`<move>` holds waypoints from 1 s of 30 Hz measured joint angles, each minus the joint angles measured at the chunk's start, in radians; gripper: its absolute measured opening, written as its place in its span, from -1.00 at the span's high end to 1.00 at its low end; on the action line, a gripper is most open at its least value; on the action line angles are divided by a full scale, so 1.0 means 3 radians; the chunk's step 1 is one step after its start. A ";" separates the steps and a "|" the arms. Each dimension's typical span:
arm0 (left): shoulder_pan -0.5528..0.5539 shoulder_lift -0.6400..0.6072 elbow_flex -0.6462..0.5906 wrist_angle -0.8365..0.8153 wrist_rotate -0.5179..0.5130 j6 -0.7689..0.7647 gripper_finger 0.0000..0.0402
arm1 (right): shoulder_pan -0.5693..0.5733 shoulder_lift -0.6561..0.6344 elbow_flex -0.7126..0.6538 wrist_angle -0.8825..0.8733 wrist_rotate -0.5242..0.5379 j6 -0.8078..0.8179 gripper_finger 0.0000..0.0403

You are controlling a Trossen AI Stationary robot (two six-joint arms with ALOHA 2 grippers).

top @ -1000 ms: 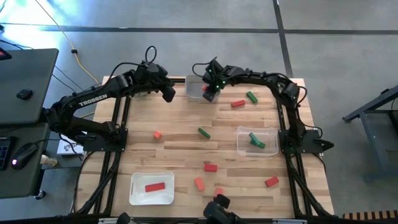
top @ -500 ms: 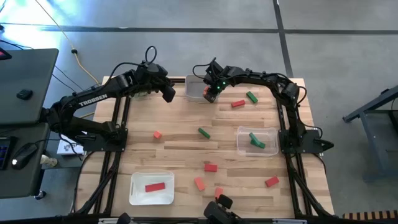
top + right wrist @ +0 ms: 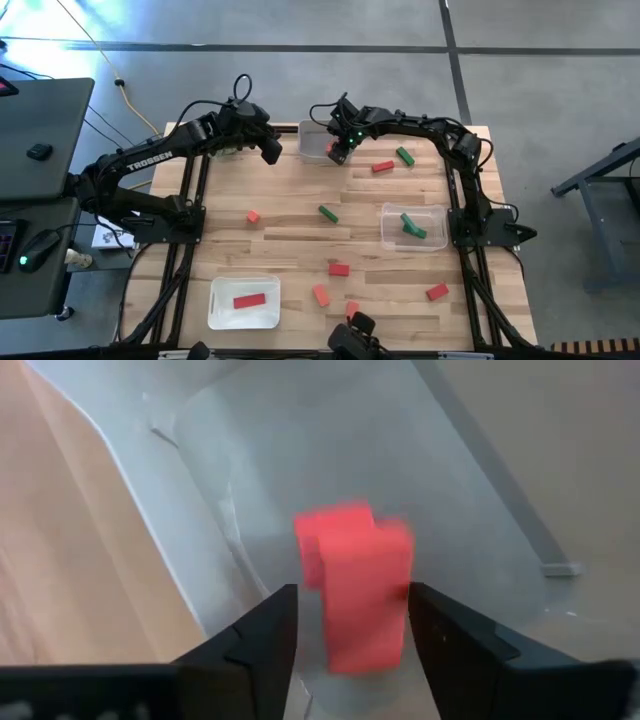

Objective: Sort & place blocks by color
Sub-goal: Put the orange wooden block into the gray bin, then put the red wooden block into the white bin

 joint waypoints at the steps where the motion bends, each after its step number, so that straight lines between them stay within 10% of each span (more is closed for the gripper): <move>1: 0.0000 0.0000 0.0000 0.0000 0.0000 0.0000 0.58 | 0.0000 0.0000 0.0006 -0.0007 0.0000 0.0002 0.10; 17: -0.0013 0.0000 0.0000 0.0001 0.0028 0.0052 0.06 | 0.0000 0.0000 0.1056 -0.0892 -0.0017 -0.0156 0.08; 30: -0.0280 0.0000 0.0000 0.0081 0.0026 0.0220 0.06 | 0.0013 0.0000 0.2132 -0.1705 -0.0016 -0.0155 0.08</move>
